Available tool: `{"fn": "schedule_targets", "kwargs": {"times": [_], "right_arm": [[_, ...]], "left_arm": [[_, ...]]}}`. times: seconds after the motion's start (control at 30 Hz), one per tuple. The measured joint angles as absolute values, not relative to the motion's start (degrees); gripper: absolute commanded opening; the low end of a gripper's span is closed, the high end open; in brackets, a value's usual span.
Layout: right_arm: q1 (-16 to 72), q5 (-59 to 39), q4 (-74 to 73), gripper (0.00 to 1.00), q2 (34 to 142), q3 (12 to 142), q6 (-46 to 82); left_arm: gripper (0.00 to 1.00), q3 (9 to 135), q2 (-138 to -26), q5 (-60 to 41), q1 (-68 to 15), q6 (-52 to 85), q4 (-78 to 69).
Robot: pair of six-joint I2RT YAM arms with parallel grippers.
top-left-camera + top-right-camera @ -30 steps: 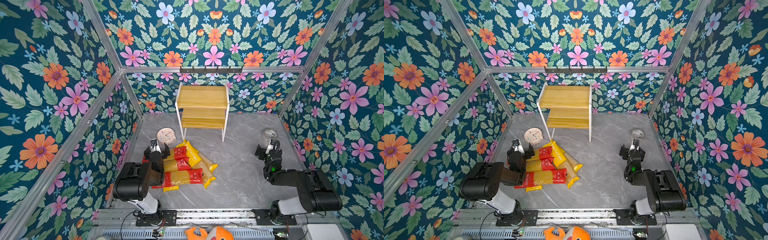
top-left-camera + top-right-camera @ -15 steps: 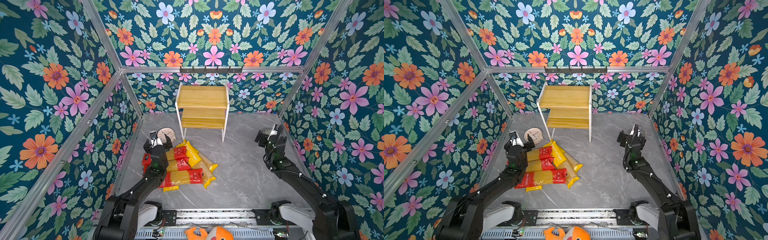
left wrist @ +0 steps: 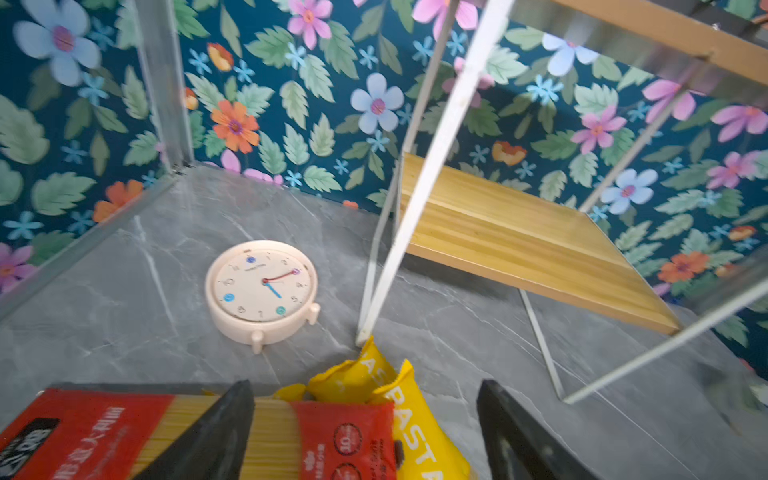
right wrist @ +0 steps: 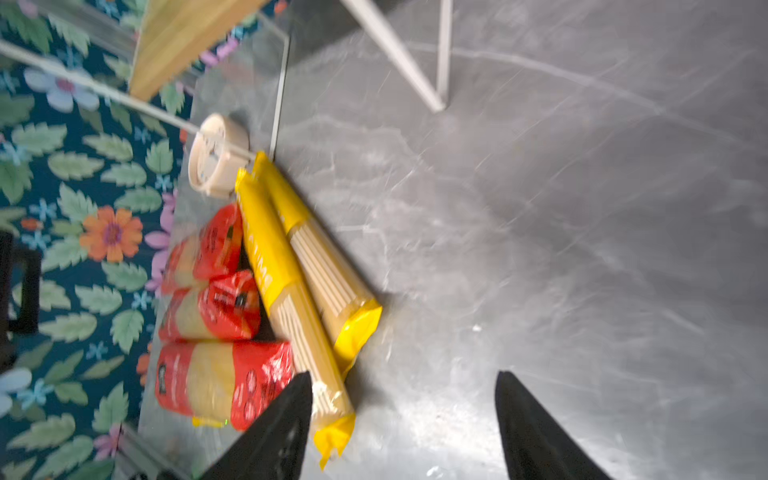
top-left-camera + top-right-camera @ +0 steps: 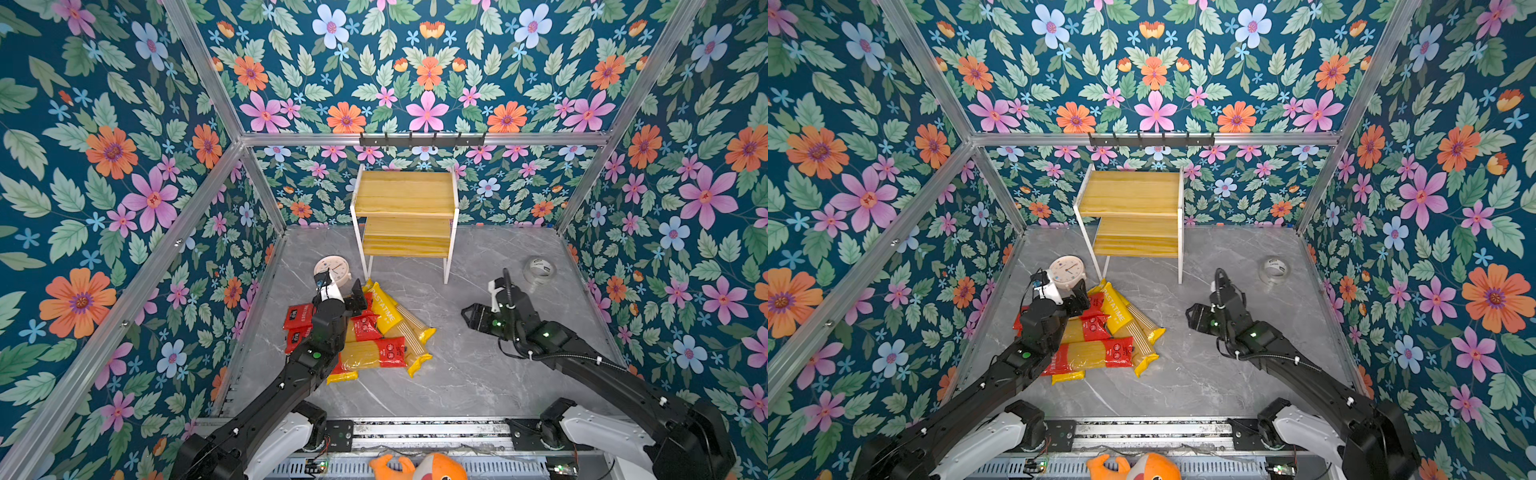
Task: Place and organize the pasta boxes and bags onto the shelf
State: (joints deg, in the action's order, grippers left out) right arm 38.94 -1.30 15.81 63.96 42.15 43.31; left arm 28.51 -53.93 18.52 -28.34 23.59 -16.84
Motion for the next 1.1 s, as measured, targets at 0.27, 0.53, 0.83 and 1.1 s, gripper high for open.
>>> {"fn": "schedule_targets", "kwargs": {"times": [0.27,0.53,0.83,1.1], "right_arm": [[54.76,-7.6,17.69,0.55,81.49,51.29,45.34],[55.05,-13.52,17.32,0.57,89.52,59.09,41.8],[54.19,-17.65,24.64,0.72,107.2,78.54,22.52],[60.93,-10.24,28.1,0.96,112.09,84.58,6.61]], "left_arm": [[0.8,32.69,-60.2,15.03,-28.97,31.44,-5.19],[0.79,32.03,-57.36,16.75,-29.08,37.58,2.22],[0.79,31.66,-53.34,20.12,-28.93,42.26,9.19],[0.8,33.61,-52.58,19.86,-24.12,43.27,14.11]]}}
